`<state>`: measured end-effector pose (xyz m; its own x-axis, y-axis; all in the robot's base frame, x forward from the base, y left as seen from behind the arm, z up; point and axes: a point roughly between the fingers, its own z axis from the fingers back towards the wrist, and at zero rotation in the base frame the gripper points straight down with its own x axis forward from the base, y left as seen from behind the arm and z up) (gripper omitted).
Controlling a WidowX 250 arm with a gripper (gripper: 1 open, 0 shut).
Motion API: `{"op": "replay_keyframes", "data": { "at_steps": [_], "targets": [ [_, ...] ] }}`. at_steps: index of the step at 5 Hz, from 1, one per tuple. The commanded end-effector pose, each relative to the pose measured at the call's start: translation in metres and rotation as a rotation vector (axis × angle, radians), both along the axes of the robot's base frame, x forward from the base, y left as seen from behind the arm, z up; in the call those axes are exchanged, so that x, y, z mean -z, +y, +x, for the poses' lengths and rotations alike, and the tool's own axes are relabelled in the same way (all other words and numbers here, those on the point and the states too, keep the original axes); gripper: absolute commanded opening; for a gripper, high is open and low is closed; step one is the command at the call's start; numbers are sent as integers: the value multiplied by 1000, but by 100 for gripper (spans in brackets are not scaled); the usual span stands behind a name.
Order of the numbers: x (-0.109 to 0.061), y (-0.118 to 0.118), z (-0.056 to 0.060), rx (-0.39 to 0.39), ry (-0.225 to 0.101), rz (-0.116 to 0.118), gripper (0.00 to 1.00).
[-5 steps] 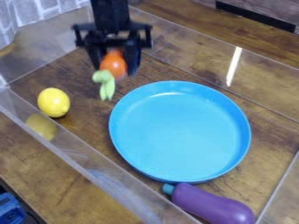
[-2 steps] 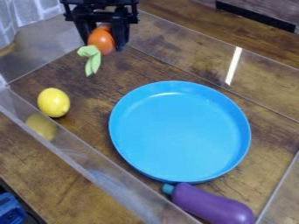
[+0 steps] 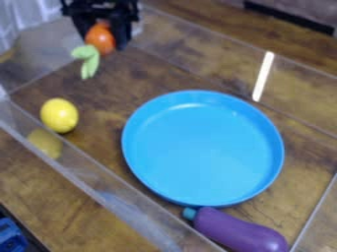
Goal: Move the carrot to the left side
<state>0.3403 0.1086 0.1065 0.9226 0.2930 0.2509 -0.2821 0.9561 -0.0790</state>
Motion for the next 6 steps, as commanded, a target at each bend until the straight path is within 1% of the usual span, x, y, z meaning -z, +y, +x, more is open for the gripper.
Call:
{"op": "replay_keyframes", "data": {
  "at_steps": [1, 2, 3, 4, 6],
  "targets": [
    [-3, 19, 2, 20, -51, 29, 0],
    [7, 27, 7, 46, -48, 44, 0],
    [14, 27, 12, 76, -55, 49, 0],
    [18, 37, 17, 97, -64, 62, 0],
    [34, 51, 30, 84, -45, 79, 0]
  ]
}}
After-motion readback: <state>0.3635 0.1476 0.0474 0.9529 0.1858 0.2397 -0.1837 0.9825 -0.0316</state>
